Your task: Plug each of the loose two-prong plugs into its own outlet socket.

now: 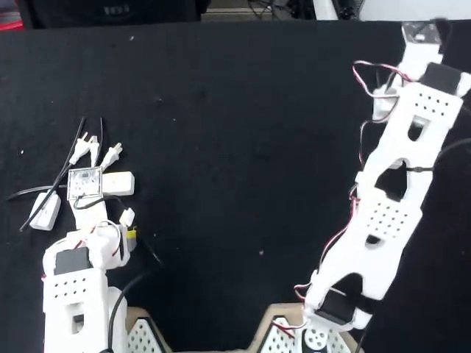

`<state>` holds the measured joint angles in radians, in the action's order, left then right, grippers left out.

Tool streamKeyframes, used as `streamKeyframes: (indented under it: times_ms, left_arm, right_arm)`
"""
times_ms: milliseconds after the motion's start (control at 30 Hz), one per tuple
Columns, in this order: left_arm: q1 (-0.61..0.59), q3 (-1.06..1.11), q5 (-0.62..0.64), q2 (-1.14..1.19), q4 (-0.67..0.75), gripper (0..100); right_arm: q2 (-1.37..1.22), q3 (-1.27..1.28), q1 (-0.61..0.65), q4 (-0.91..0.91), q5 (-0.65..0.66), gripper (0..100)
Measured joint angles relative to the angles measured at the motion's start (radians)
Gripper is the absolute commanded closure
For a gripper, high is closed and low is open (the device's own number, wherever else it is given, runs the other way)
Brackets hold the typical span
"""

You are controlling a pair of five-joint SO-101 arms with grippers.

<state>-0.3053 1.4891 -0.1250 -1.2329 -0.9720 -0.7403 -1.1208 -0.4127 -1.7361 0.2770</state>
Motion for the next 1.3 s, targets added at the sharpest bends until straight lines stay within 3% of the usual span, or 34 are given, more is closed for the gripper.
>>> streamKeyframes:
  times_ms: [333,667,1000,1300]
  left_arm:
    - [0.000,0.000,0.000,0.000,0.000,77]
    - [0.000,0.000,0.000,0.000,0.000,77]
    - [0.000,0.000,0.000,0.000,0.000,77]
    - [0.000,0.000,0.000,0.000,0.000,77]
  right_arm:
    - [0.557,0.416,0.124,0.000,-0.040,76.9]
    - [0.914,0.921,0.327,0.094,-0.058,76.9]
    - [1.197,1.610,0.624,0.508,-0.078,76.9]
    - [1.307,2.084,0.735,0.967,-0.281,76.9]
